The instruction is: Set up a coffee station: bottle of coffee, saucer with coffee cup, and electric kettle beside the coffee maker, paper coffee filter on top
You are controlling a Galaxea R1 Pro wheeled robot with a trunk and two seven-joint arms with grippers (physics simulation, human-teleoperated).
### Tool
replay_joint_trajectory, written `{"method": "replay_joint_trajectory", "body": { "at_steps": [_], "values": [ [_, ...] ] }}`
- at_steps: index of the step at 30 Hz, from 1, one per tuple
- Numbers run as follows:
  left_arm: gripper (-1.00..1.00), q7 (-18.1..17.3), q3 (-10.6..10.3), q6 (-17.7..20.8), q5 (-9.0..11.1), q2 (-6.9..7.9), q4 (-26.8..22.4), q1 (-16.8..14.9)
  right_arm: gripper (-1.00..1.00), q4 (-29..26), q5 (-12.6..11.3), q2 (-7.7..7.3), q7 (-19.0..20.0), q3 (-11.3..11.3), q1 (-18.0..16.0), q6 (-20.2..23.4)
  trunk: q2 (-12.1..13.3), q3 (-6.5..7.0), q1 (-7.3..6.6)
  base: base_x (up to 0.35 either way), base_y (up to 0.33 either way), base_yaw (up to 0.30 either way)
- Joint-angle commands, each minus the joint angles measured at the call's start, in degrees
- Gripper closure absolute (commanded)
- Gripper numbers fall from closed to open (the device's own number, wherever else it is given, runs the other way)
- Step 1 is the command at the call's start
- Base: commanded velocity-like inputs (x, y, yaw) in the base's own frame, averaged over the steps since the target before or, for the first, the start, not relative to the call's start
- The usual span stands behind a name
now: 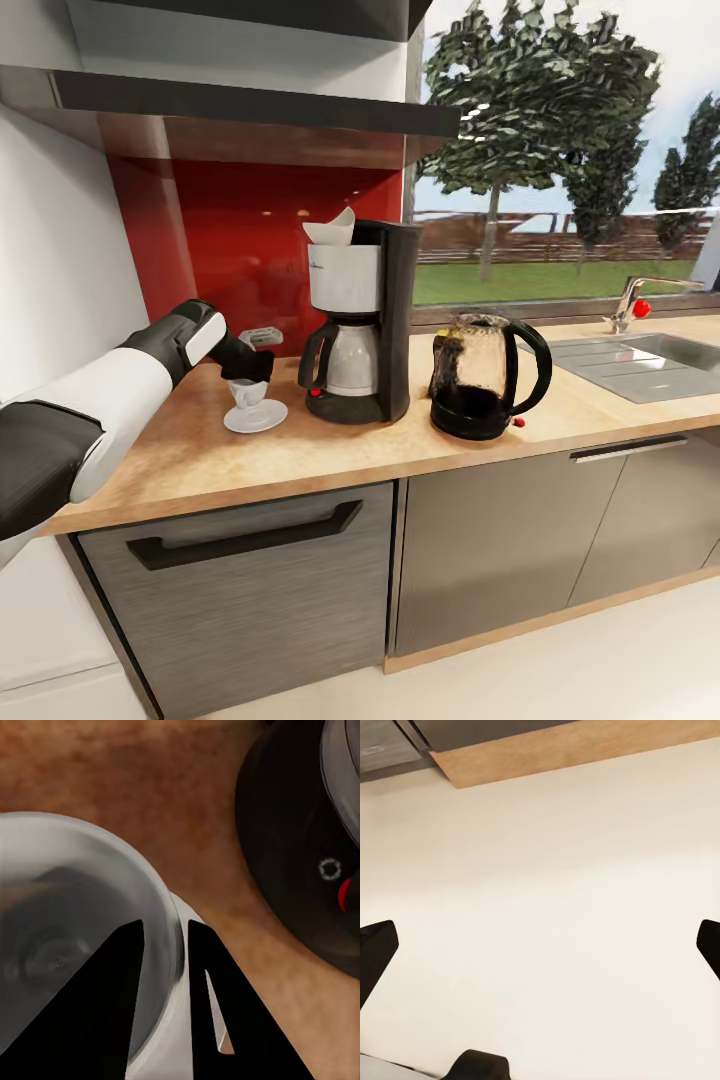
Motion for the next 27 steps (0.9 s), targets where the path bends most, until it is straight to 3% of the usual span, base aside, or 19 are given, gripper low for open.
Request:
{"method": "replay_joint_trajectory", "body": {
  "at_steps": [1,27],
  "values": [
    [1.0,-0.41,-0.33,0.12,-0.22,0.05,-0.07,-0.04,-1.0,0.14,-0.49,0.02,0.29,0.47,-0.07,-0.22,-0.03,-0.08,-0.01,0.0,0.0,0.0],
    [1.0,-0.43,-0.12,0.12,-0.16,0.06,-0.07,-0.04,-1.0,0.14,-0.49,0.02,0.21,0.47,-0.07,-0.22,-0.03,-1.28,-0.01,0.0,0.0,0.0]
  ]
}}
